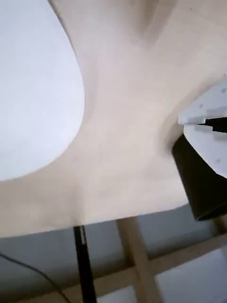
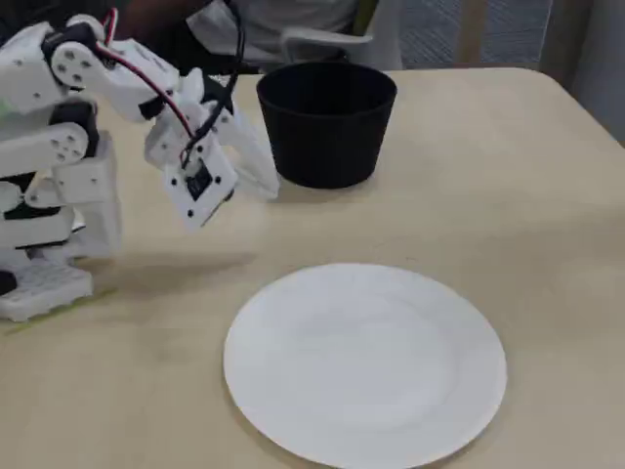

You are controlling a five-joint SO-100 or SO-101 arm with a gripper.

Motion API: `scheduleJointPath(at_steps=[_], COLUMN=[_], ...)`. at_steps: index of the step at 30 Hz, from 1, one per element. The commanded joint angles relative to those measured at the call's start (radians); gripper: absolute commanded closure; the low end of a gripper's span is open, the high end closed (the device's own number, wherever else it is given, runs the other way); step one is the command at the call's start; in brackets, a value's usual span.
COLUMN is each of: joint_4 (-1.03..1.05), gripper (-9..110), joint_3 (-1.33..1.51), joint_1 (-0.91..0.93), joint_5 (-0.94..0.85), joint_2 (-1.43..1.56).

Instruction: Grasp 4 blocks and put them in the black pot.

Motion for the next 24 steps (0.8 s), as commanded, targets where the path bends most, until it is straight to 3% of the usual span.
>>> scheduleJointPath(at_steps=[1,24], joint_4=[-0.005,-0.009], gripper=[104,104], joint_3=[0.02,0.044], joint_1=[-0.015,-0.04], joint_5=[-0.005,-0.009], joint_2=[0.005,0.005])
